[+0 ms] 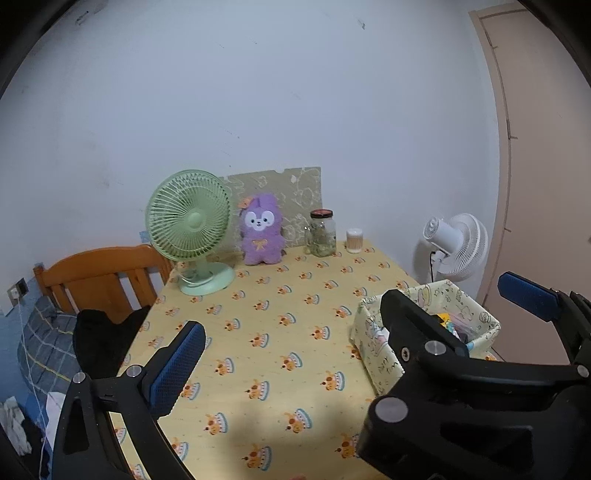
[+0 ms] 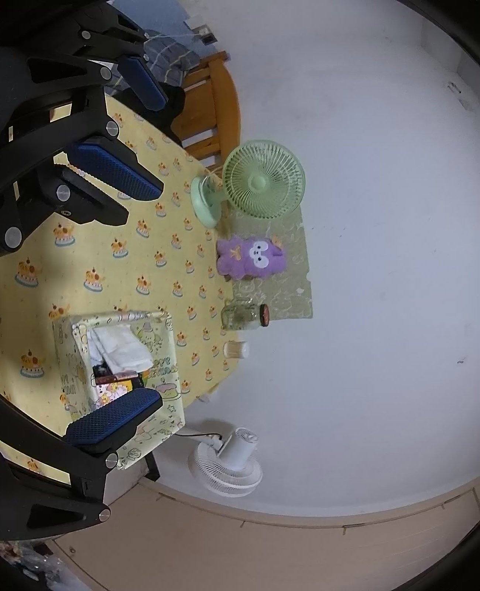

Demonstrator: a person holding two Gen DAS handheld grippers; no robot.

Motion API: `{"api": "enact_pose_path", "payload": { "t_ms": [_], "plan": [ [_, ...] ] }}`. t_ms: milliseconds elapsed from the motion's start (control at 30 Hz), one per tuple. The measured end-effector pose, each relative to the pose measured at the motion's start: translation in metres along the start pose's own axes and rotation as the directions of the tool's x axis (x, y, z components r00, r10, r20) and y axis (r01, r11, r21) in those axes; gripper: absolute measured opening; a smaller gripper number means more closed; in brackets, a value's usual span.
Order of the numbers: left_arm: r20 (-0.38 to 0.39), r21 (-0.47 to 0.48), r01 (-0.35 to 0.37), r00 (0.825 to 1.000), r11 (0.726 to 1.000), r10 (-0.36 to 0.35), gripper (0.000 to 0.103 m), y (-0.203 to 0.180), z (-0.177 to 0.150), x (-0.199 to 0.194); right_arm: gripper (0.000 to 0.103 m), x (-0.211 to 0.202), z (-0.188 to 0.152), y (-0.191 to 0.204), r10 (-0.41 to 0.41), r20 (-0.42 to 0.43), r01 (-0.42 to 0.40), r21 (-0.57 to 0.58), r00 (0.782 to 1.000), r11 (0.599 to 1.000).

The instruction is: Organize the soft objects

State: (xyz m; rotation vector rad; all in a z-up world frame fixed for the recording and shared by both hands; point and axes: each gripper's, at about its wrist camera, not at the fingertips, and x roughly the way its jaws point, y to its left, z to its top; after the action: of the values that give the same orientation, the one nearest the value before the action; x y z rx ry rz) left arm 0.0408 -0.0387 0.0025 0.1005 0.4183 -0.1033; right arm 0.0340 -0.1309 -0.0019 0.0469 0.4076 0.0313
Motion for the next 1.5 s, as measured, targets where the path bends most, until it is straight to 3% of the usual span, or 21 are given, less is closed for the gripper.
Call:
{"api": "enact_pose_path", "payload": {
  "t_ms": [700, 1500],
  "plan": [
    [0.027, -0.074, -0.084, 0.996, 0.994, 0.086, 0.103, 0.029, -0.005, -0.014, 0.103, -0.017, 0.003, 0.018, 0.026, 0.03, -0.026, -0.016, 0.999, 1.0],
    [0.047, -0.089, -0.084, 0.995, 0.992, 0.089, 0.103, 0.032, -0.006, -0.019, 0.103, -0.017, 0.003, 0.015, 0.043, 0.047, -0.042, -0.025, 0.998, 0.999]
  ]
}}
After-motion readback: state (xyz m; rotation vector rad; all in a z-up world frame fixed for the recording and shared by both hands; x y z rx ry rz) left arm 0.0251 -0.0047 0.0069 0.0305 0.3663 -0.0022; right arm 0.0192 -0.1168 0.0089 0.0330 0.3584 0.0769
